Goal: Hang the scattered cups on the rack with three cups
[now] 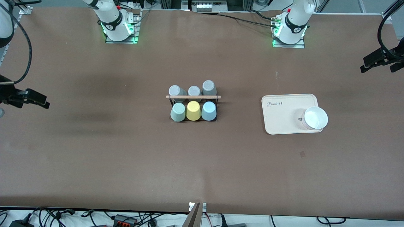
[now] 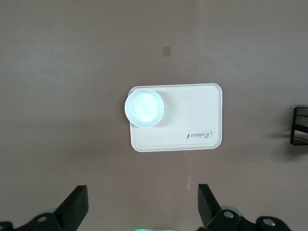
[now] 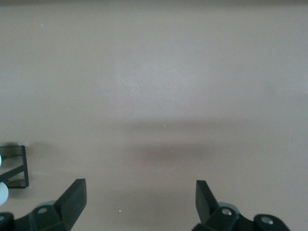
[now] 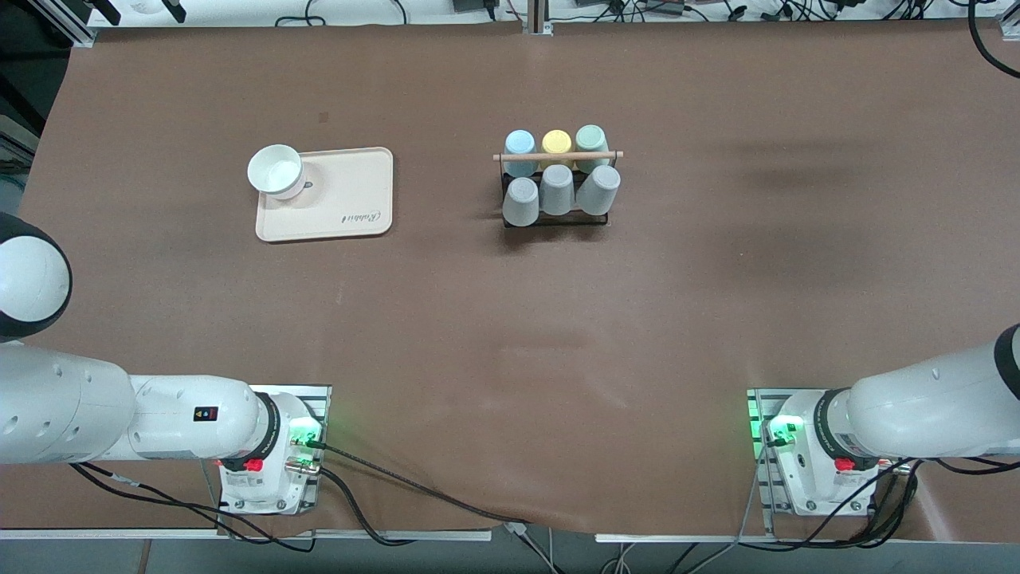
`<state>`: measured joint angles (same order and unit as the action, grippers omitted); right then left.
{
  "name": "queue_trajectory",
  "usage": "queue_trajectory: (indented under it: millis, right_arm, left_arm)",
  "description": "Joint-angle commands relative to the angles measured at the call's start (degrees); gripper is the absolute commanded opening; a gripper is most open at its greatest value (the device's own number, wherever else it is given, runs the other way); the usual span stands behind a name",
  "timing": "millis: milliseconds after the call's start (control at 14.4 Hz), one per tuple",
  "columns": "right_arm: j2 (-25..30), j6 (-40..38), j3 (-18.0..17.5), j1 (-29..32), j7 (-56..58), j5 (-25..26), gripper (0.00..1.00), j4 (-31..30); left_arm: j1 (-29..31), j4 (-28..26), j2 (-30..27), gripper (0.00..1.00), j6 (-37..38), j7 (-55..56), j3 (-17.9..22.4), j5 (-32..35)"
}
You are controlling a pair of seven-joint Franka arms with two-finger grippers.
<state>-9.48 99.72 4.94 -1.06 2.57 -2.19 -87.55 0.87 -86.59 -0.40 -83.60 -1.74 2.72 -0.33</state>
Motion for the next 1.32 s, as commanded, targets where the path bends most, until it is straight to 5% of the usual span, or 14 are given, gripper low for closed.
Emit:
queue_trajectory:
  millis: [0,1108,1246]
  right_arm:
    - [9.1,5.1,-0.5,0.2,1.0,0.9,1.0,-13.2]
    - [10.4,1.8,-0.8,1.0,0.2,0.5,1.0,-13.0]
    - [10.4,1.8,-4.3,4.4,0.2,0.5,1.0,-13.0]
  left_arm:
    - [0.0,-0.3,-0.9,1.0,0.4,-0.7,-0.4,-0.1]
    - [0.4,-0.4,-0.9,1.0,-0.5,1.0,-1.4,-0.1]
    - [0.4,-0.4,-0.9,1.0,-0.7,0.9,-1.4,-0.1]
